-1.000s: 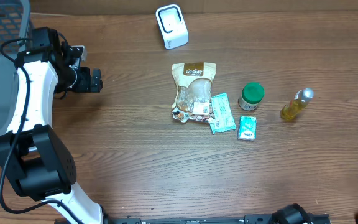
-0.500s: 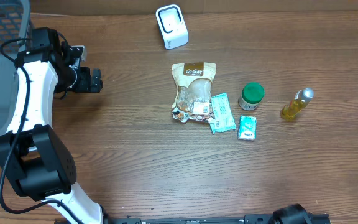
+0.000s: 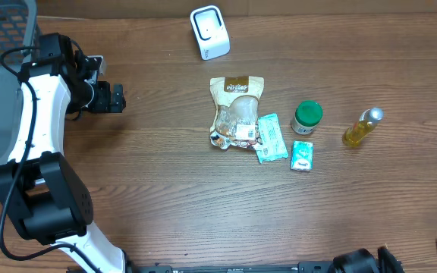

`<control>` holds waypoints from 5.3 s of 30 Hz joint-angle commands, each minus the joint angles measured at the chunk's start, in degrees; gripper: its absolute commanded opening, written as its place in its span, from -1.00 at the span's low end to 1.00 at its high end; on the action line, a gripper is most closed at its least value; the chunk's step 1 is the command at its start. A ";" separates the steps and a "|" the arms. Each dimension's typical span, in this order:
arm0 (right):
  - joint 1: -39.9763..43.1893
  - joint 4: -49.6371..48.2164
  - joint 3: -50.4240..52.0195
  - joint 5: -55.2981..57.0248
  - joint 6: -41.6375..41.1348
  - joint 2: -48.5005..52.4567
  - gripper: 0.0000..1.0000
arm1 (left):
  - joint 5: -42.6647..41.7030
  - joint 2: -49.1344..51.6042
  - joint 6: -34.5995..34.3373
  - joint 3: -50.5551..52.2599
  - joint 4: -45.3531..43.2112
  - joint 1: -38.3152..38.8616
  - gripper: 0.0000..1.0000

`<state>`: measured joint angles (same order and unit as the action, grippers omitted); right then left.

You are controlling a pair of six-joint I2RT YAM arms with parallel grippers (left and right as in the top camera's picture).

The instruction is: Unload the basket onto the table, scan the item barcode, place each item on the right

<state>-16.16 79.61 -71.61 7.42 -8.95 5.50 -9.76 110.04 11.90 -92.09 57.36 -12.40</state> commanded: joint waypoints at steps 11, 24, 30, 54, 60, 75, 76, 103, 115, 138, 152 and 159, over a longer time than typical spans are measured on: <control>0.17 -34.49 26.16 -1.79 0.00 -5.22 1.00 | 0.11 -0.17 -0.79 -1.01 -0.07 0.20 0.99; 0.17 -93.04 66.38 -3.67 -5.07 -5.29 1.00 | 0.11 -0.17 -0.79 -1.01 -0.07 0.20 0.99; 0.17 -91.97 71.14 -2.36 -7.34 -5.29 1.00 | 0.11 -0.17 -0.79 -1.01 -0.07 0.20 0.99; 9.01 -74.99 71.14 -4.13 14.99 -5.29 1.00 | 0.11 -0.17 -0.79 -1.01 -0.07 0.20 0.99; 9.01 -75.03 71.14 -4.13 14.86 -5.27 1.00 | 0.11 -0.17 -0.79 -1.01 -0.07 0.20 0.99; 9.01 -75.03 71.14 -4.13 14.86 -5.27 1.00 | 0.11 -0.17 -0.79 -1.01 -0.07 0.20 0.99; 9.01 -75.03 71.14 -4.13 14.86 -5.27 1.00 | 0.11 -0.17 -0.79 -1.01 -0.07 0.20 0.99; 9.01 -75.03 71.14 -4.13 14.86 -5.27 1.00 | 4.00 -53.86 -0.57 -0.04 5.01 6.16 0.99; 9.01 -75.03 71.14 -4.13 14.86 -5.27 1.00 | 3.45 -76.11 -0.74 30.05 -14.36 6.19 0.99; 9.01 -75.03 71.14 -4.13 14.86 -5.27 1.00 | 4.52 -109.81 -3.61 83.73 -86.73 9.51 0.99; 9.01 -75.03 71.14 -4.13 14.86 -5.27 1.00 | 13.33 -109.83 -15.93 91.82 -66.42 9.49 0.99; 9.01 -75.03 71.14 -4.13 14.86 -5.27 1.00 | 13.66 -109.83 -18.49 91.82 -52.89 9.46 0.99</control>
<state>-7.27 4.75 -1.04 3.22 5.80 0.69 2.48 0.75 -3.31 -0.49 1.52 -3.36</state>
